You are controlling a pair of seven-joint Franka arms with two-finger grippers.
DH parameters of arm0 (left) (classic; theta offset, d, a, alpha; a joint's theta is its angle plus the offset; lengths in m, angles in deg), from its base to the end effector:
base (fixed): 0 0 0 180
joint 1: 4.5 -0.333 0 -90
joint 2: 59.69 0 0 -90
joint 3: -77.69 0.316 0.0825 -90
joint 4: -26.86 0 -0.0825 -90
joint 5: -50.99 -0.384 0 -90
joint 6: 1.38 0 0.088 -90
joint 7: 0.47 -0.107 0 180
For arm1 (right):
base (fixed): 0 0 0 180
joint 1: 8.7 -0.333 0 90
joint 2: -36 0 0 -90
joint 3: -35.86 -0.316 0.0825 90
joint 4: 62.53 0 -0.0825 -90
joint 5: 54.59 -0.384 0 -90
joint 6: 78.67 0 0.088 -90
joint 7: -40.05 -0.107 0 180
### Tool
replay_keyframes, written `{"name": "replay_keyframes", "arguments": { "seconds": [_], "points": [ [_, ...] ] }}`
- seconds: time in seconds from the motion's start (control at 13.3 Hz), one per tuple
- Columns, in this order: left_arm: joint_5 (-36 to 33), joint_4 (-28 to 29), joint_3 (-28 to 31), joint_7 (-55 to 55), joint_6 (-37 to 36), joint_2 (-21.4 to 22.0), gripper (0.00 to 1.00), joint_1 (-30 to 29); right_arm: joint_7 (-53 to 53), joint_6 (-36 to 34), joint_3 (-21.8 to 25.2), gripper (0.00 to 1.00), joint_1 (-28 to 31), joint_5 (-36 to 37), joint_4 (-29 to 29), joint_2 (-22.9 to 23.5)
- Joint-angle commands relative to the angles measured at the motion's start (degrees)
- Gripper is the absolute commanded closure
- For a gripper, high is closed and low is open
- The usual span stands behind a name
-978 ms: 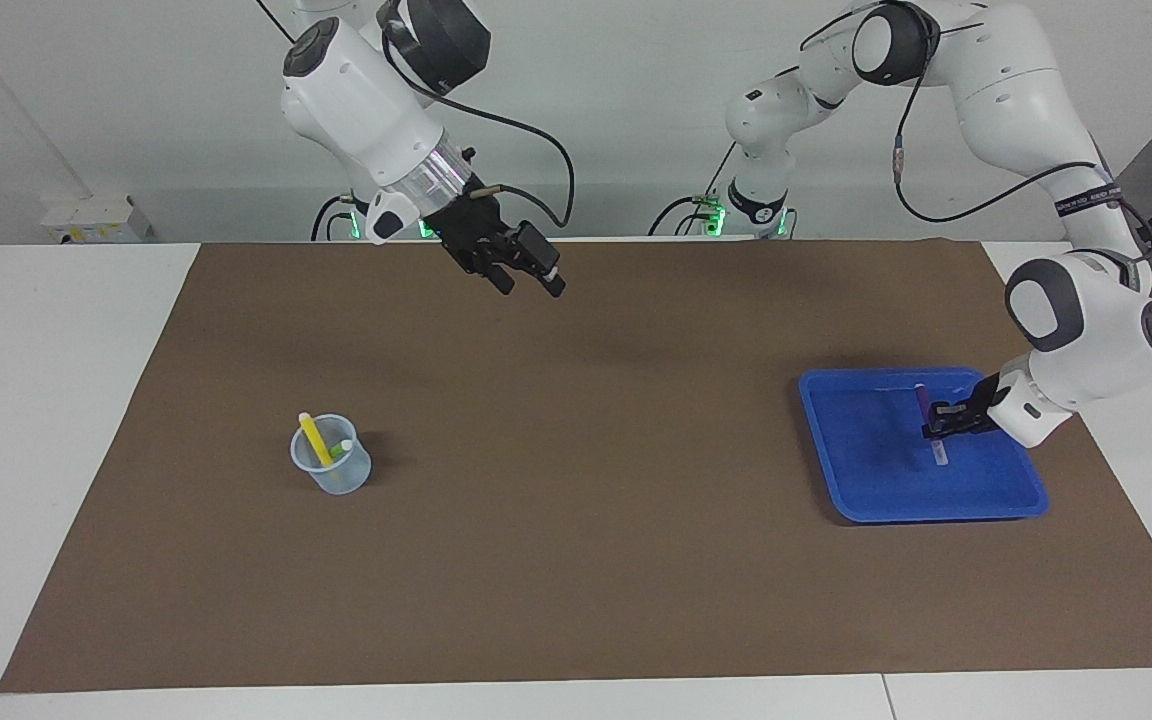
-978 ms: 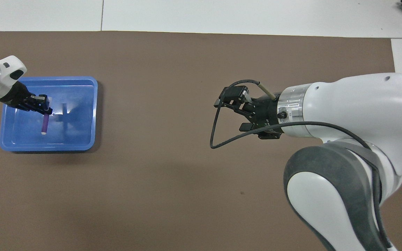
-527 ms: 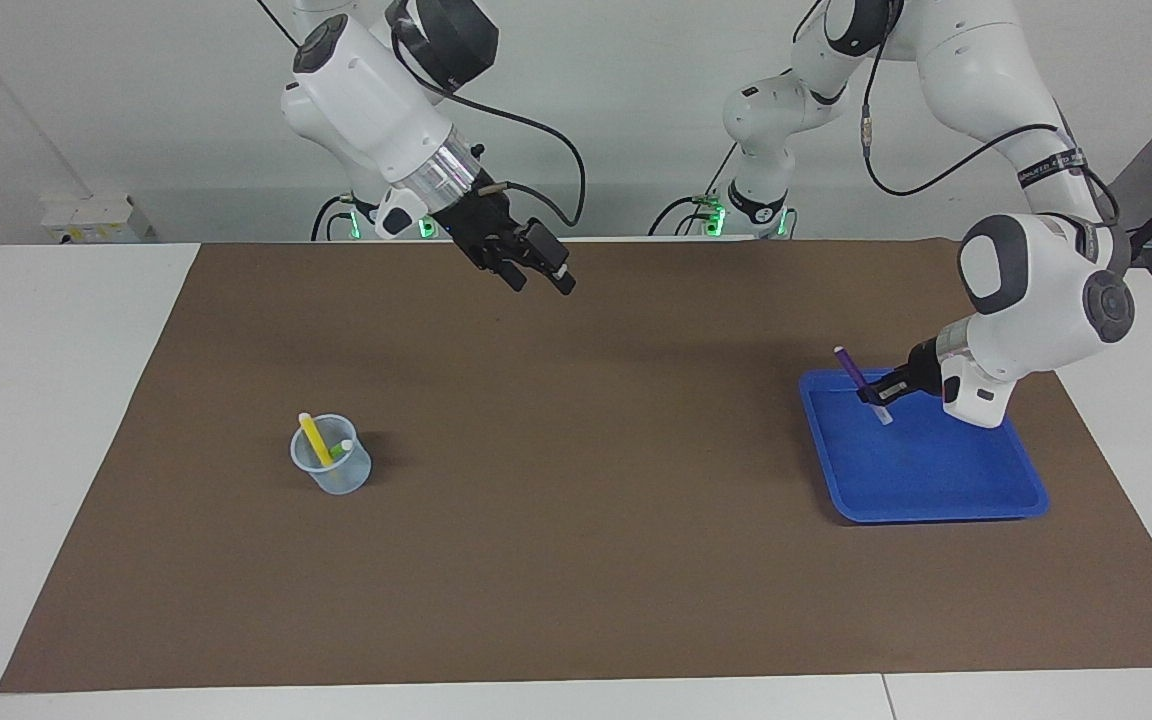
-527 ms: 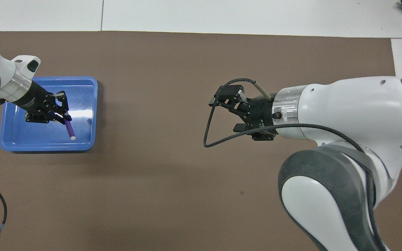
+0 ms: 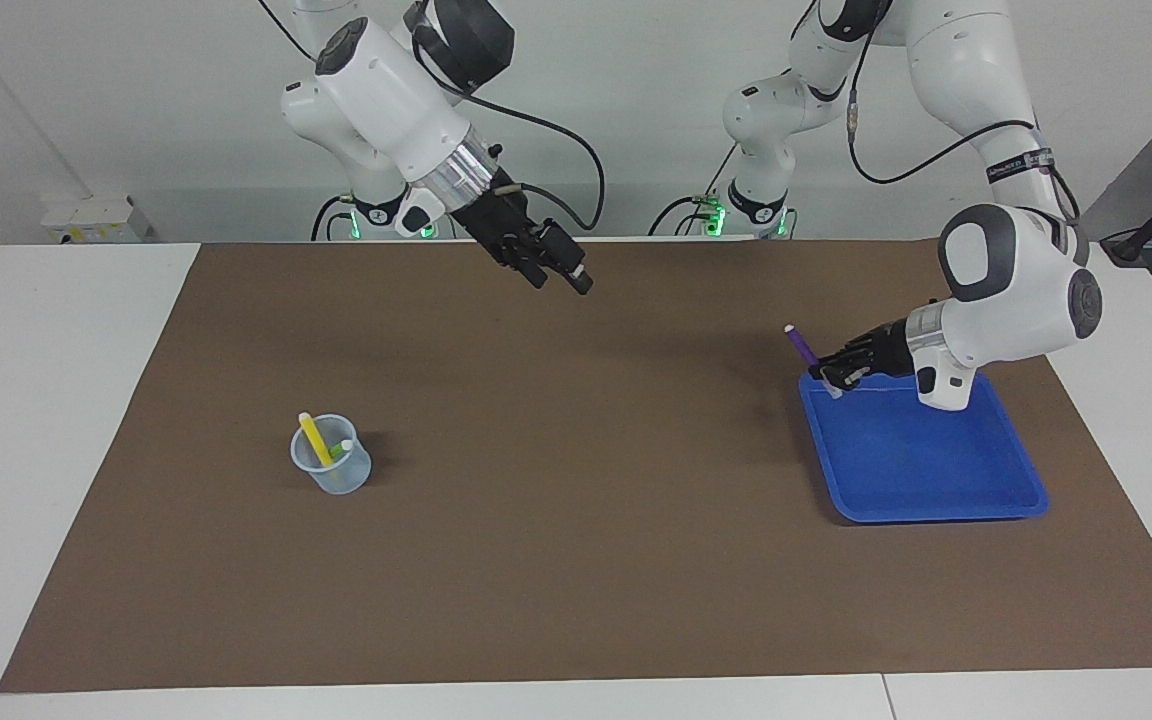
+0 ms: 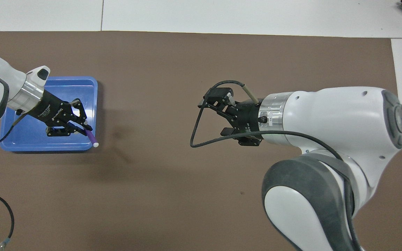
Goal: Transfer and insert pens with both arms
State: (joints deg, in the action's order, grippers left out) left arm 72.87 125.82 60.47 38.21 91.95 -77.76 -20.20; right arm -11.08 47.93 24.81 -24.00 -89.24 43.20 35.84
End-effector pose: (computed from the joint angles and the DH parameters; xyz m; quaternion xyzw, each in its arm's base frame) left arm 0.5958 -0.0402 0.3911 0.8881 0.3472 -0.2624 0.1477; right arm 0.5254 0.2816 0.5630 -0.8887 0.3293 0.0313 0.3174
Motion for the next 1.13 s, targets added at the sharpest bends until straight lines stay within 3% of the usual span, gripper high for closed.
{"name": "replay_keyframes", "arguments": {
  "seconds": [0.0,0.6,1.05],
  "points": [
    [5.4,2.8,0.7,7.7,-0.3,2.8,1.00,2.0,-0.8,1.6,-0.2,0.00,-1.0,-1.2,1.3,-0.5],
    [18.6,2.9,0.7,25.7,1.1,3.4,1.00,8.0,-5.3,6.9,-0.2,0.00,-7.2,-1.2,3.7,0.5],
    [23.7,2.8,0.7,35.2,5.9,4.4,1.00,13.0,-6.6,12.0,-0.2,0.00,-8.9,-1.2,3.7,3.0]
  ]
}}
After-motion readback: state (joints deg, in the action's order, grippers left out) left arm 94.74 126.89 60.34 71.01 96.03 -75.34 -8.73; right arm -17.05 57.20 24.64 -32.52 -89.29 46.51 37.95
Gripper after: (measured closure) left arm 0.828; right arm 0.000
